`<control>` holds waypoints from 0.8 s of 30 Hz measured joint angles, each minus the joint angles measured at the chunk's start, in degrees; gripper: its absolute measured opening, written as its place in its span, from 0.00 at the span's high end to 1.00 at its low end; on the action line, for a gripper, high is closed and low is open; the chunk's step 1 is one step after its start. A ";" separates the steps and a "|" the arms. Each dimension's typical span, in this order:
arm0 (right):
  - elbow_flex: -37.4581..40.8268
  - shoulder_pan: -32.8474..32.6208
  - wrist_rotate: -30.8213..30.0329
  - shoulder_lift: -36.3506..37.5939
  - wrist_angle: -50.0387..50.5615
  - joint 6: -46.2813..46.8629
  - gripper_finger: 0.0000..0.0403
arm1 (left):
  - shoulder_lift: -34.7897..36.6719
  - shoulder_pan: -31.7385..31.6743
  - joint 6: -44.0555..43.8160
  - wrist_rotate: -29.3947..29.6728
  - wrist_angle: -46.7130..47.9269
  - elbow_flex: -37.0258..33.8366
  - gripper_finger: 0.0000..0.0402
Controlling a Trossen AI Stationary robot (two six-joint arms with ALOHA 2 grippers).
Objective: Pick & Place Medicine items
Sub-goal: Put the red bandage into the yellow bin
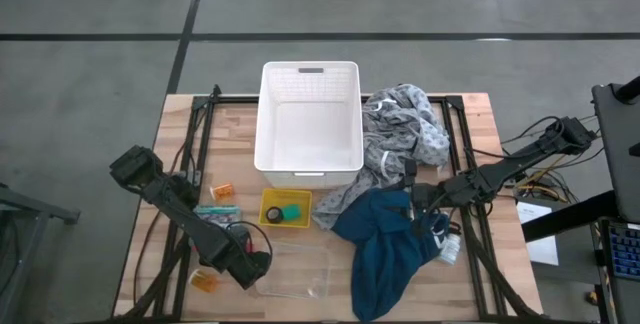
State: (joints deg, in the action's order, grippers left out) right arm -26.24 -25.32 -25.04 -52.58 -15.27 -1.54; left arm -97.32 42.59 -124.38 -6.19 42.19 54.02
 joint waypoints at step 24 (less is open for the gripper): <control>0.00 -0.01 -0.02 -0.01 0.01 0.00 0.56 | 0.00 -0.02 -0.65 -0.48 -0.02 -0.02 0.58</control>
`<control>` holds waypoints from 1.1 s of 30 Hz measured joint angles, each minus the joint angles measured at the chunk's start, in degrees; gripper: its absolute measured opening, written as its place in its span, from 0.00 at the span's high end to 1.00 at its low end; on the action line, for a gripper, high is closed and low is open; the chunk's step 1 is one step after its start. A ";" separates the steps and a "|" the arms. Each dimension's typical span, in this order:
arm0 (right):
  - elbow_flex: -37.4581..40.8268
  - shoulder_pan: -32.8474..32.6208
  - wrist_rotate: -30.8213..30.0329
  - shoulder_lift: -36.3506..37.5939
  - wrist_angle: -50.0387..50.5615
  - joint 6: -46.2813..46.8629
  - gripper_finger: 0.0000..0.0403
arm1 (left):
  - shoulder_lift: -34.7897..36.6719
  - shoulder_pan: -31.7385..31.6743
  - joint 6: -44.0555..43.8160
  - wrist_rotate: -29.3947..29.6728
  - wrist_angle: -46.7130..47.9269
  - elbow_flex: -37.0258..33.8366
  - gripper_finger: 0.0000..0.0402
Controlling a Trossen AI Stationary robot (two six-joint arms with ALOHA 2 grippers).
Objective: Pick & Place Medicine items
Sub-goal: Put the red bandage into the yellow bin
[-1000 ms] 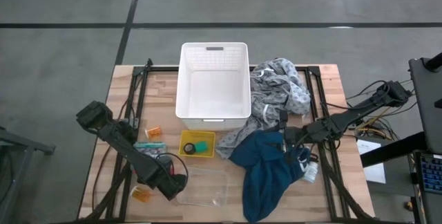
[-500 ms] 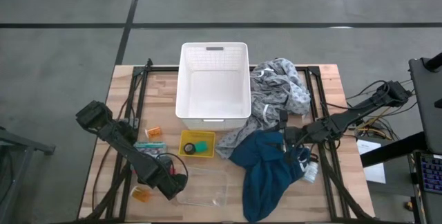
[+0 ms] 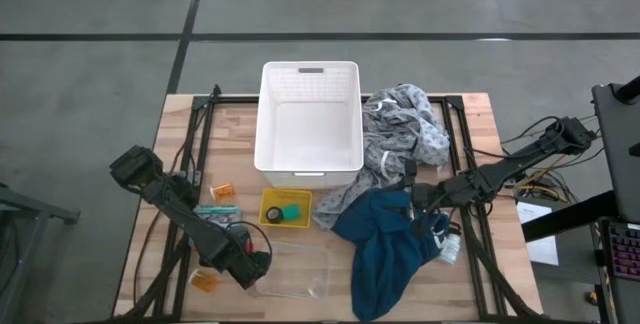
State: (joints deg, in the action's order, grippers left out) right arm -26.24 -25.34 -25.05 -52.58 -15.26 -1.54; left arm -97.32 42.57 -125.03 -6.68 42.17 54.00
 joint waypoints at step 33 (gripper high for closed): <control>0.02 0.01 0.01 0.01 0.00 0.00 0.56 | 16.94 0.13 -4.20 12.71 5.09 0.41 0.59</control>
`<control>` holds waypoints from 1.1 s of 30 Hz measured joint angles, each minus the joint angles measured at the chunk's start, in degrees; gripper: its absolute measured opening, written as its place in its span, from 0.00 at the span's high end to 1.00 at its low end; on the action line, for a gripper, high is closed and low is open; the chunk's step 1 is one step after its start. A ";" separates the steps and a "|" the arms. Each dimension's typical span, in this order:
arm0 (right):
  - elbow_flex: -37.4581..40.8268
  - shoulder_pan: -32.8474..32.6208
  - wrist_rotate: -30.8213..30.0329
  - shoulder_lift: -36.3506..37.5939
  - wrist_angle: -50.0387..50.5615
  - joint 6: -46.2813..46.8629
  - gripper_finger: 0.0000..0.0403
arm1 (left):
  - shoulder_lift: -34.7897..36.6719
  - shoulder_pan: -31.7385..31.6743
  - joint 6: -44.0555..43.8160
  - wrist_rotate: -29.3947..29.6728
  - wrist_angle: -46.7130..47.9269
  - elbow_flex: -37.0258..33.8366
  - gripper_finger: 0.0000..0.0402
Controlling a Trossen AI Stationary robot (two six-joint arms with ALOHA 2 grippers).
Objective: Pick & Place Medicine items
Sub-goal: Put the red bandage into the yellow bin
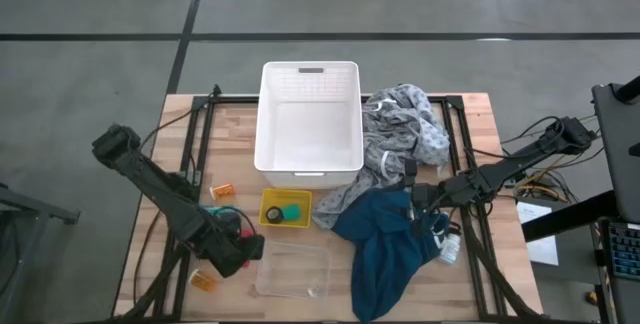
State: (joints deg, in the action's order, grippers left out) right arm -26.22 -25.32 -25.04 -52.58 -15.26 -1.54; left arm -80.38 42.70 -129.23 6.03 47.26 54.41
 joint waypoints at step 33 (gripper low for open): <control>0.00 0.00 0.00 -0.02 0.00 0.00 0.55 | -13.09 -6.10 -10.17 51.48 -8.92 3.63 0.59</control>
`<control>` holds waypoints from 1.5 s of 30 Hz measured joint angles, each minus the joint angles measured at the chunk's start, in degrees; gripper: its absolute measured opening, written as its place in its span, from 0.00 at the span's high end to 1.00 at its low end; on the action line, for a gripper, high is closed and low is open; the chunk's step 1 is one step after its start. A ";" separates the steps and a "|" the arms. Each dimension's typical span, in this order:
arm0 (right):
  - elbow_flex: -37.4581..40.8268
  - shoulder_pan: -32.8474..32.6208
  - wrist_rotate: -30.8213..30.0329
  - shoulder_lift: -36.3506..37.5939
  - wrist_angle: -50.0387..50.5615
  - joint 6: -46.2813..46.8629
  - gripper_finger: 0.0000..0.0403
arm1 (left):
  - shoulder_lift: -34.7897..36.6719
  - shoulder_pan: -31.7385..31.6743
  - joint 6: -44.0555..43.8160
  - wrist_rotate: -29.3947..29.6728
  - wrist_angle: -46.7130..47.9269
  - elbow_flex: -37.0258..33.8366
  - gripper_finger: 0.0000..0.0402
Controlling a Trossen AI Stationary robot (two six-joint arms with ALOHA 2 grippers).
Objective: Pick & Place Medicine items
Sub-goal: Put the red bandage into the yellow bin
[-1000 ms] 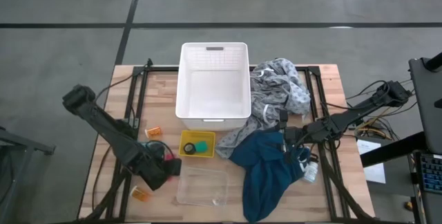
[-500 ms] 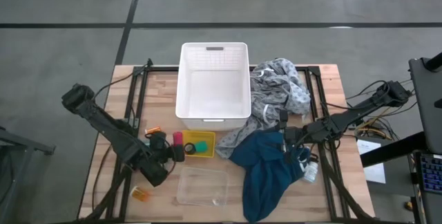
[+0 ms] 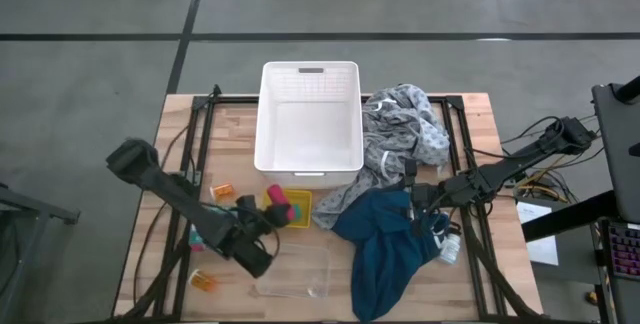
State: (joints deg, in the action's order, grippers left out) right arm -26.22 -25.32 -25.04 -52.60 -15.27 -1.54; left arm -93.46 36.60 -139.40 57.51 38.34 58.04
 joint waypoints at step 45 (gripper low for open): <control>0.00 -0.02 0.00 0.01 0.02 0.00 0.55 | -7.61 -13.85 -40.65 -22.64 14.80 10.80 0.59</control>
State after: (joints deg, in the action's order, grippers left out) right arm -26.22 -25.34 -25.04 -52.58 -15.25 -1.54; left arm -101.08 22.75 -180.05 34.87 53.13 68.84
